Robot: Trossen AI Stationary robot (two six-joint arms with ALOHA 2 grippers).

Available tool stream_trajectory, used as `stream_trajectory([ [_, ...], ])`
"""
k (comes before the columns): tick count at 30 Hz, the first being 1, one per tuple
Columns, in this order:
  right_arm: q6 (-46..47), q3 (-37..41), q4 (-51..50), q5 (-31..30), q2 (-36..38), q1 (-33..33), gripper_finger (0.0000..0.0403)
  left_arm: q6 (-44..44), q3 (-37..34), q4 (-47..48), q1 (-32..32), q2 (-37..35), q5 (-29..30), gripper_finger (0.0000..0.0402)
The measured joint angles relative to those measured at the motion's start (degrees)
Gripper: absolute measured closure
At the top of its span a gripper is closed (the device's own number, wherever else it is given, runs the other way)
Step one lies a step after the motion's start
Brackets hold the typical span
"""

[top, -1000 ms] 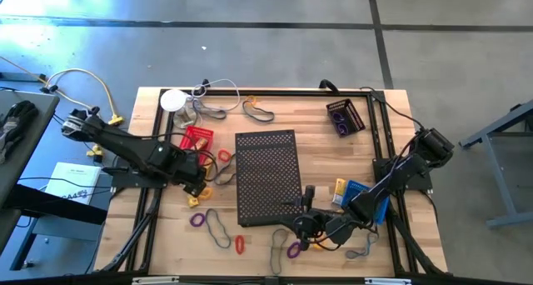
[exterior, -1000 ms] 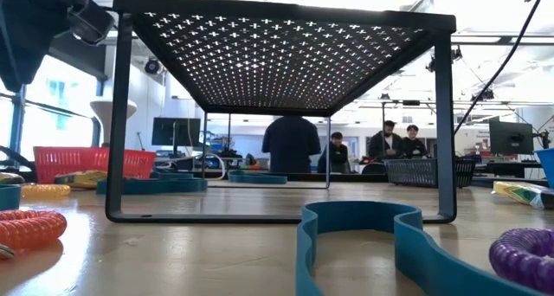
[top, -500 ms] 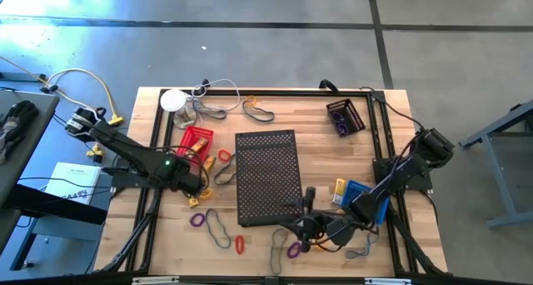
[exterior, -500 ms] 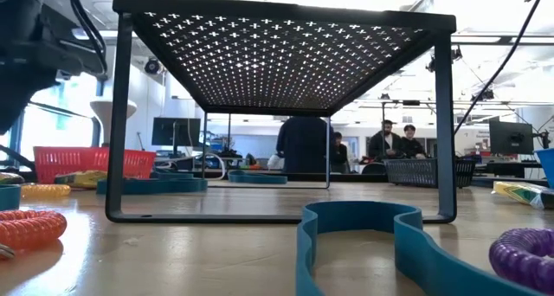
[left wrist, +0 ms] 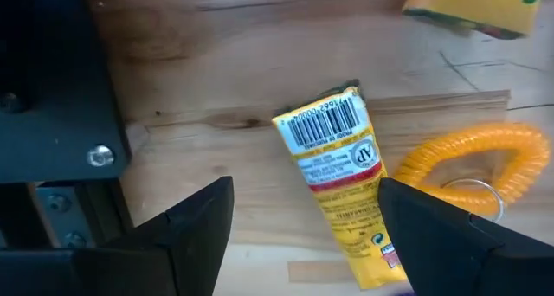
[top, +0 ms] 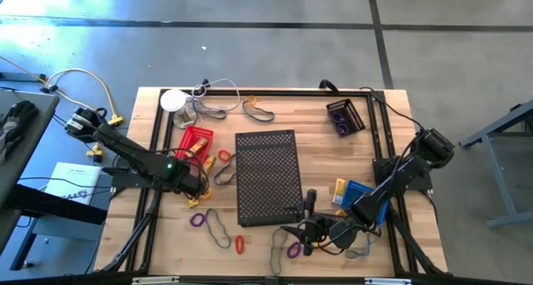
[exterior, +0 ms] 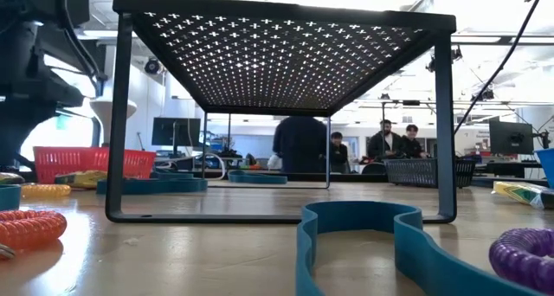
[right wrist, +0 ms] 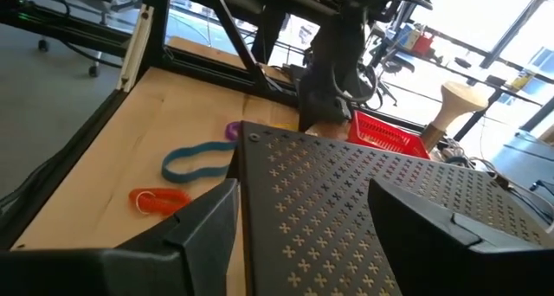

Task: Pick & Place Office Desk Supplies
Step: Put the yellow crayon box into the red bin

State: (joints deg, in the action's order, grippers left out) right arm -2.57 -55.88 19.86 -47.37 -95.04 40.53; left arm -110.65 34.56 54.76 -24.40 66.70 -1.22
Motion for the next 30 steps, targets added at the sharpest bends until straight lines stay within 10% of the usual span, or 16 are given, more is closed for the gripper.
stream_trajectory([
  [30, 0.0, 0.0, 0.0, 0.0, 0.0, -0.02, 0.0156, 5.94, -2.99, -8.61, 0.0, 0.06, 1.61, 0.0126],
])
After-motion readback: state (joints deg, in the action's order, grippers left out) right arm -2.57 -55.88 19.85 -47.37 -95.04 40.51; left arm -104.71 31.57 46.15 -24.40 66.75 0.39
